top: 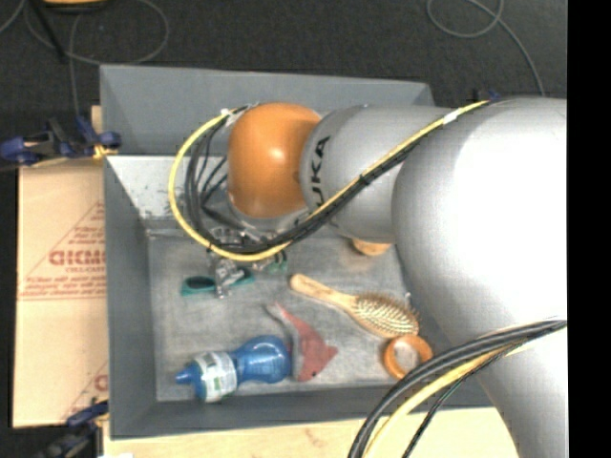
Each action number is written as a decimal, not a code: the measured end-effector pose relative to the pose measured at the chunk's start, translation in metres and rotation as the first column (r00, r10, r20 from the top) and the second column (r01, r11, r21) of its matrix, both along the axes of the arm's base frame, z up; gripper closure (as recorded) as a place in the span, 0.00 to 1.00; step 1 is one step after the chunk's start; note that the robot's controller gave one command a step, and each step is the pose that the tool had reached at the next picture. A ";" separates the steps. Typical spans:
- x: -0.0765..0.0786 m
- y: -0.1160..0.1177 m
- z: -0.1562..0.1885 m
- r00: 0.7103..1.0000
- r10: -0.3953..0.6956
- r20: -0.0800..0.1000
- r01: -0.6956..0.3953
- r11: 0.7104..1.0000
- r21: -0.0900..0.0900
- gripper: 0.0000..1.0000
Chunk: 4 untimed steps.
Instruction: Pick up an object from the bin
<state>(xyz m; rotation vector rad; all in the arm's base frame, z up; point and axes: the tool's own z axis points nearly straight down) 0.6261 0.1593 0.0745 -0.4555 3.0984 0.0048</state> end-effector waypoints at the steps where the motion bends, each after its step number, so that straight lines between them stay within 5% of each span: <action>1: 0.000 0.000 0.000 1.000 0.000 0.000 0.000 1.000 0.000 1.00; 4: -0.001 -0.001 0.031 1.000 -0.001 -0.004 0.001 1.000 -0.002 1.00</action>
Offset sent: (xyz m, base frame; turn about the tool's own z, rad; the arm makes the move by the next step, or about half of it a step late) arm -0.0001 0.0001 0.0571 0.0000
